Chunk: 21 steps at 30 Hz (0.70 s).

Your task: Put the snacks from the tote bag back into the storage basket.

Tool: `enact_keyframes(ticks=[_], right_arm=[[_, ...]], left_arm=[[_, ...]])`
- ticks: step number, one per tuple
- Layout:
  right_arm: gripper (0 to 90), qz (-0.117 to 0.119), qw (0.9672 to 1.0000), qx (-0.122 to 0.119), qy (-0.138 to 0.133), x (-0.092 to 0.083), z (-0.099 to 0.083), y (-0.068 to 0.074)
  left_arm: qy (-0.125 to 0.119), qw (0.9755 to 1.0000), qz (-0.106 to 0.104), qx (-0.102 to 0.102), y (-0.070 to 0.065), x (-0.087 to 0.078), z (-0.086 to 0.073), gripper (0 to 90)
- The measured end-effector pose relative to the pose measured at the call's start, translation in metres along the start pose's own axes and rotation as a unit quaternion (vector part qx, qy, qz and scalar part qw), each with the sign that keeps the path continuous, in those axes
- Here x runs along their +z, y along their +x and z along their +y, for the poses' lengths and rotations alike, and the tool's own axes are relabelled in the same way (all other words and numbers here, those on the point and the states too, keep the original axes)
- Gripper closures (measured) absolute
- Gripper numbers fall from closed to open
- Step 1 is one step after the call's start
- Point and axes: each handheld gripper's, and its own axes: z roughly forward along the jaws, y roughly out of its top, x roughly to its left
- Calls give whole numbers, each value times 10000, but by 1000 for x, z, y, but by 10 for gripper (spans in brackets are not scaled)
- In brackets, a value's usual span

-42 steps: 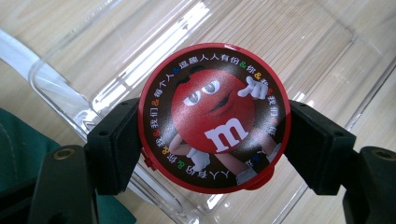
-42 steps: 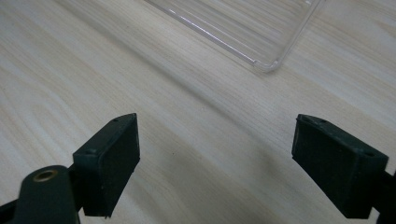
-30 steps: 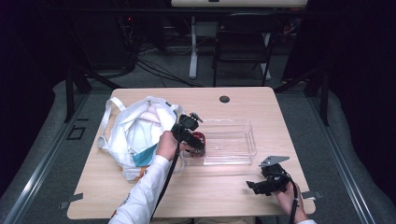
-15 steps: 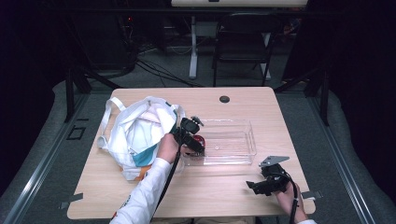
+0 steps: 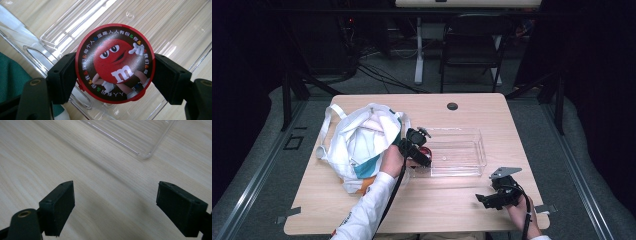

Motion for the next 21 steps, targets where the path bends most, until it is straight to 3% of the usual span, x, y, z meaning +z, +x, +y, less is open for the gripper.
enact_keyframes(ticks=[7, 15, 21], right_arm=[[147, -10, 10000, 4, -8, 0, 0, 0], [147, 6, 10000, 10, -12, 0, 0, 0], [147, 6, 10000, 7, -17, 0, 0, 0]], left_arm=[[-245, 9997, 83, -50, -1, -12, 2, 209], [-554, 9984, 145, 35, -2, -43, 4, 151], [-733, 9971, 171, 59, 5, -69, -2, 114]])
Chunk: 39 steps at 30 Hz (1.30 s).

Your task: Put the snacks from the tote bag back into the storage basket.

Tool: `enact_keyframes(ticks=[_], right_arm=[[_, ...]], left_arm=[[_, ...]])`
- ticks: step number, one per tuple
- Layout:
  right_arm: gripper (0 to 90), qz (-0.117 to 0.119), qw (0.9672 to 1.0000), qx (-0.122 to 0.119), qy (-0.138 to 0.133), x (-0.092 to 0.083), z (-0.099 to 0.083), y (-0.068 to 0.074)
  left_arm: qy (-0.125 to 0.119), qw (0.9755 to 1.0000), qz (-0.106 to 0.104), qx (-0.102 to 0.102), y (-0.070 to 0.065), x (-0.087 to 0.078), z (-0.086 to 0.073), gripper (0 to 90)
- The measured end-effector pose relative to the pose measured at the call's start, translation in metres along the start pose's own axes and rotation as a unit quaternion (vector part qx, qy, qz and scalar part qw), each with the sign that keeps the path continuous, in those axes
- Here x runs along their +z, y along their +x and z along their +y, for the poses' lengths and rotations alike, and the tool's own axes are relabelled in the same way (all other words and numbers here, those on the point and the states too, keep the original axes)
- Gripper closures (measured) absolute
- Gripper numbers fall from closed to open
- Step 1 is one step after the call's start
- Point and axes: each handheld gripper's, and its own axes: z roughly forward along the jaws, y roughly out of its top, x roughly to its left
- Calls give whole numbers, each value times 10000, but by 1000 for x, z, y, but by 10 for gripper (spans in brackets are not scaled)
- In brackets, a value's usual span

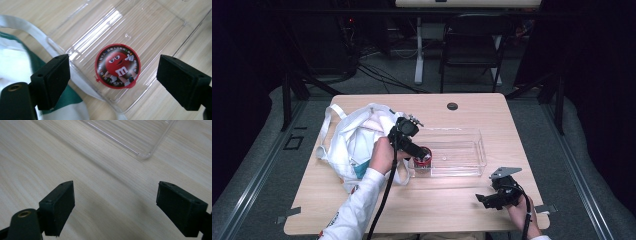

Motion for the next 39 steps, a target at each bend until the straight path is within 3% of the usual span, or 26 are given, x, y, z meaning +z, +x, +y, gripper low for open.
enact_keyframes(ticks=[3, 11, 21, 28, 39], right_arm=[[147, 0, 10000, -2, 0, 0, 0, 0], [147, 11, 10000, -9, 6, 0, 0, 0], [147, -58, 10000, 38, -37, 1, 0, 0], [147, -47, 10000, 62, -27, 2, 0, 0], [147, -38, 10000, 63, -2, 2, -1, 0]], left_arm=[[-92, 9999, -59, -35, 5, -12, -4, 111], [-331, 9991, 217, -160, 21, -52, -25, 55], [-524, 9967, 459, -413, 46, -89, -79, 9], [-491, 9946, 612, -683, 58, -101, -125, 8], [-371, 9891, 721, -1229, 64, -100, -195, 7]])
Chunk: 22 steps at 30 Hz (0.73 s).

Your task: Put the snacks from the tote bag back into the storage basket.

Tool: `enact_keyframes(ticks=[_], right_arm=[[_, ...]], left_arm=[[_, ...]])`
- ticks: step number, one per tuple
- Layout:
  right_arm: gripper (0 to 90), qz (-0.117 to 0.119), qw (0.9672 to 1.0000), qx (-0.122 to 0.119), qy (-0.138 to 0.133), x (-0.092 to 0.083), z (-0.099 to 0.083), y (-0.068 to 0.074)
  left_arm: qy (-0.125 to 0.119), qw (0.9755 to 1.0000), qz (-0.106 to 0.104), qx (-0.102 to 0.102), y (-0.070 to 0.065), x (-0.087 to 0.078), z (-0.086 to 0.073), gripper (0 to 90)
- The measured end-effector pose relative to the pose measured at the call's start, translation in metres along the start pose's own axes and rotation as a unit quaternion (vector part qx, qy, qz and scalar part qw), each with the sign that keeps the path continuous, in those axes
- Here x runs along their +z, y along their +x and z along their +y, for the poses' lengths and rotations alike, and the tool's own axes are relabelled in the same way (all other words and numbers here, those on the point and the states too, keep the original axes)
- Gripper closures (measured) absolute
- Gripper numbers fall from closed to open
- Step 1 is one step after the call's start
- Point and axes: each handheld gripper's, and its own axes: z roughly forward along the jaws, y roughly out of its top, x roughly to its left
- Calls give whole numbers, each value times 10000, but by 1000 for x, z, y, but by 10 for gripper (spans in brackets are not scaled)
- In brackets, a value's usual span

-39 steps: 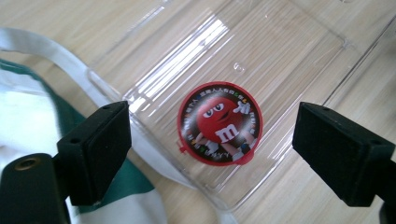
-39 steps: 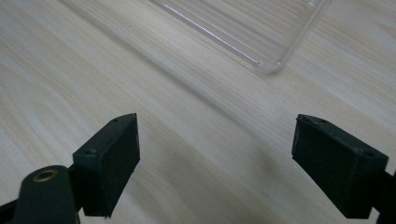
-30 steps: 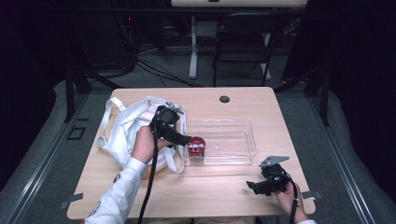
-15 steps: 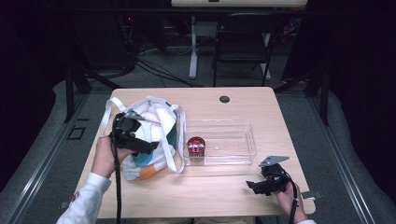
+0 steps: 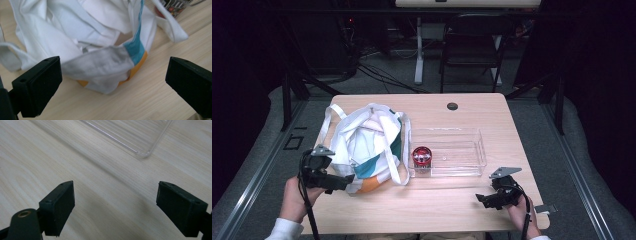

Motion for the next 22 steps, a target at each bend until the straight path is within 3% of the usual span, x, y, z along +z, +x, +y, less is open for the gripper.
enact_keyframes(ticks=[4, 9, 15, 22], right_arm=[[147, 1, 10000, -4, 6, 0, 0, 0], [147, -4, 10000, -16, 37, 0, 0, 0], [147, -15, 10000, -26, 8, 0, 0, 1], [147, 18, 10000, -57, -8, 1, 1, 2]], left_arm=[[-4, 9997, -41, -237, 6, 2, -17, 3], [26, 9995, -74, -312, 5, 10, -32, 2], [-52, 9996, -21, -292, 3, 19, -45, 1], [125, 9996, -54, -240, 2, 28, -51, 1]])
